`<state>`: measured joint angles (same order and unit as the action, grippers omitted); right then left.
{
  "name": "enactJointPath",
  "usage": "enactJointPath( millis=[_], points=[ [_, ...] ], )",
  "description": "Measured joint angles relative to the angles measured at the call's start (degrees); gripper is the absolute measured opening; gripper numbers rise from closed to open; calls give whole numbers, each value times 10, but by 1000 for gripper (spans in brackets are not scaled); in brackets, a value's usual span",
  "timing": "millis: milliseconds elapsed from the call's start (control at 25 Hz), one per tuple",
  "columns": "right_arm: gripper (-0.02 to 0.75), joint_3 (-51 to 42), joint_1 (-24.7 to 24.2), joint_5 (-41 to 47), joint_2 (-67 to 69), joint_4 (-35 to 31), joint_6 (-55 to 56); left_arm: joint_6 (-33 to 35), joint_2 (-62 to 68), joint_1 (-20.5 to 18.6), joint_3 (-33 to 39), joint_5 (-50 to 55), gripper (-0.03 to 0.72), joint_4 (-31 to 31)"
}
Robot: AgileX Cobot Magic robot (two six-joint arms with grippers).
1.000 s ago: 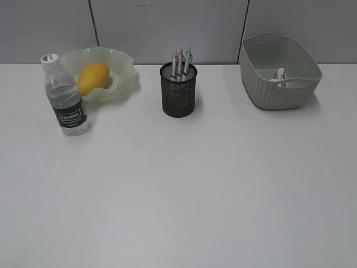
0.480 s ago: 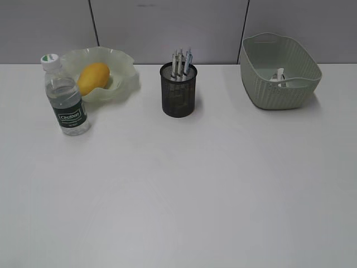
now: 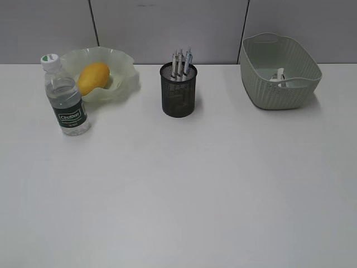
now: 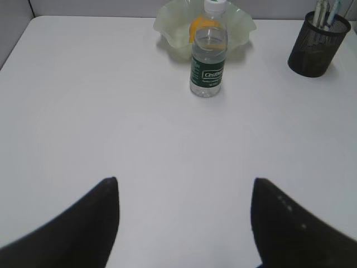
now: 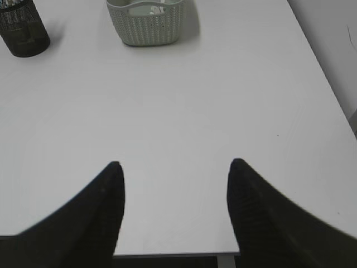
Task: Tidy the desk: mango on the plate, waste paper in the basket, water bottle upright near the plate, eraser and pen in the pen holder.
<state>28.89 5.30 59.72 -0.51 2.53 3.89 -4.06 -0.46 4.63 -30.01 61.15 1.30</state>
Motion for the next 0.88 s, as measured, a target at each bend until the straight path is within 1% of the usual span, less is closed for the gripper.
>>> enactJointPath(
  millis=[880],
  points=[
    [456, 0, 0, -1, 0, 0, 0, 0, 0, 0, 0, 0, 559, 0]
  ],
)
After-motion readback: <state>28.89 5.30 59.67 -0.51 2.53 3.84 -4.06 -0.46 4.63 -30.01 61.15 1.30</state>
